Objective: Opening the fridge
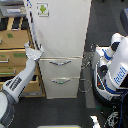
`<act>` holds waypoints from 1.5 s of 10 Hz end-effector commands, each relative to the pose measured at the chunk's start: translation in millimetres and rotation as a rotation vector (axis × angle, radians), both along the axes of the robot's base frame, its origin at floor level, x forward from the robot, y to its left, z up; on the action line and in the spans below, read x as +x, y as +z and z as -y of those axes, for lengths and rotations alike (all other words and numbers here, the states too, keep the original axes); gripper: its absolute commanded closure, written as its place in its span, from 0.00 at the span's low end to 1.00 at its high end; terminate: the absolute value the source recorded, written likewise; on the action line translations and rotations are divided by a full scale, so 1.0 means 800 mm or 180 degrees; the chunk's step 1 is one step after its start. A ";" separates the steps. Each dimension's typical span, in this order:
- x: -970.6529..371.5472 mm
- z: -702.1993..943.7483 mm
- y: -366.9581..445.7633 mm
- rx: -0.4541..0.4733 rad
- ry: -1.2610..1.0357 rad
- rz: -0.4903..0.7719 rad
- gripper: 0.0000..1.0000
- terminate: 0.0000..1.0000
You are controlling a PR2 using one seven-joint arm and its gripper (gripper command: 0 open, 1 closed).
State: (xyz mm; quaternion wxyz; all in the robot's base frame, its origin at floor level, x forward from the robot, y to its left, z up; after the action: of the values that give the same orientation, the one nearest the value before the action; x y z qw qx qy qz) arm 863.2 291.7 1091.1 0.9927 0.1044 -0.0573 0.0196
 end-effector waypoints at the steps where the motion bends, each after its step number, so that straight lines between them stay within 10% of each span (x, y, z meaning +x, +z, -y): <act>1: 0.050 0.000 0.009 -0.0812 -0.0052 0.0013 0.00 0.00; 14: 0.077 0.023 -0.008 -0.1140 -0.0420 -0.0143 0.00 0.00; 15: 0.078 0.019 -0.009 -0.1284 -0.0384 -0.0099 1.00 0.00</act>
State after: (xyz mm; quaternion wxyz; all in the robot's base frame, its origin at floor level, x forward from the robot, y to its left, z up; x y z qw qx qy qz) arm 916.4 286.0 1092.8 0.9975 -0.0553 -0.0413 -0.0143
